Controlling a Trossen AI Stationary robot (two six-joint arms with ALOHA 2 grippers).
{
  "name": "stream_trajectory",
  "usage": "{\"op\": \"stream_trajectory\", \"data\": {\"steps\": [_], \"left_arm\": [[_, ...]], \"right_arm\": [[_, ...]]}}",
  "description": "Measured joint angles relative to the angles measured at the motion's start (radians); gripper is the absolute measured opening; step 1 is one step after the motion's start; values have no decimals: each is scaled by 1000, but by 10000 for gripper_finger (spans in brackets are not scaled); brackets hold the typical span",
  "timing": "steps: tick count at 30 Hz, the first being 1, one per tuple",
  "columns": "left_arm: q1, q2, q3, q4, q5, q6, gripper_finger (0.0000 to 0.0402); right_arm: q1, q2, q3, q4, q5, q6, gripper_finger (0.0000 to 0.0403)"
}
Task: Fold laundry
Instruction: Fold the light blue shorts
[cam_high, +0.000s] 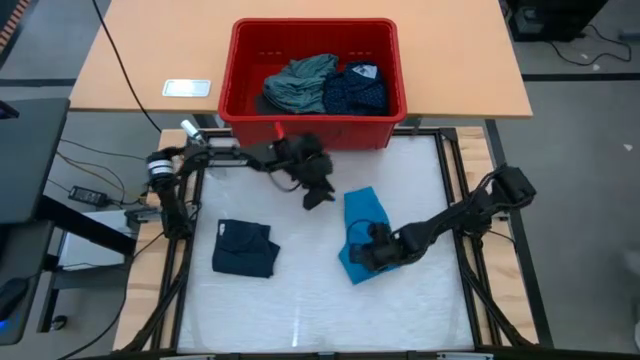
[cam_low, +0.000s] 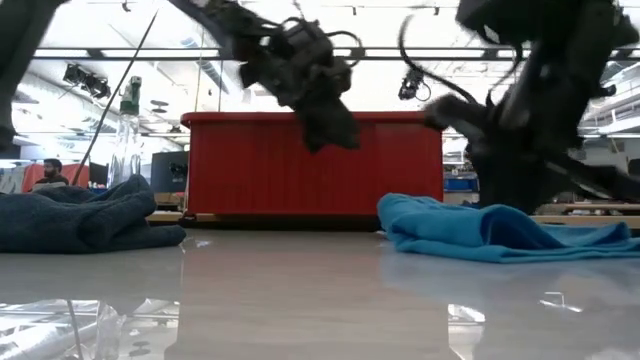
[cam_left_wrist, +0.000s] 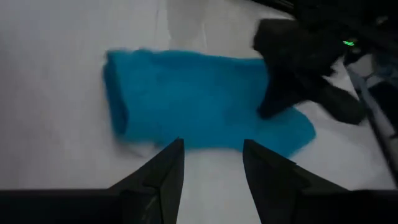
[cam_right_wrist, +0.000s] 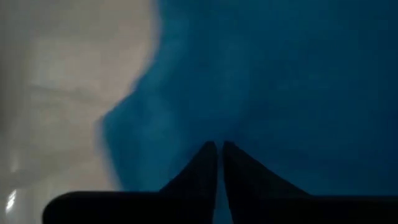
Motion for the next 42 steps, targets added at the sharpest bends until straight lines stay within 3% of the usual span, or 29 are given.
{"op": "stream_trajectory", "data": {"steps": [4, 8, 14, 19, 22, 28, 34, 37, 42], "left_arm": [[-25, -132, -218, 147, -7, -110, 166], [-60, -227, -364, 211, -71, -175, 166], [-103, -261, -456, 213, -100, -215, 166], [-143, -256, -476, 221, -135, -309, 166], [-153, -255, -476, 242, -146, -294, 166], [-171, -255, -475, 244, -263, -258, 154], [-183, -255, -475, 245, -299, -253, 136], [-198, -255, -475, 242, -299, -292, 135], [-218, -255, -475, 247, -300, -329, 135]], "right_arm": [[37, 51, 136, 0, 28, -50, 36], [56, 87, 255, -7, 140, -231, 36], [49, 92, 346, -3, 257, -641, 34], [34, 84, 346, -58, 289, -840, 28], [17, 89, 345, -96, 283, -777, 17], [7, 90, 345, -184, 254, -741, 6], [-13, 91, 345, -432, 153, -549, 4], [-27, 84, 345, -479, 104, -634, 5], [-66, 84, 345, -416, -12, -938, 12]]}}
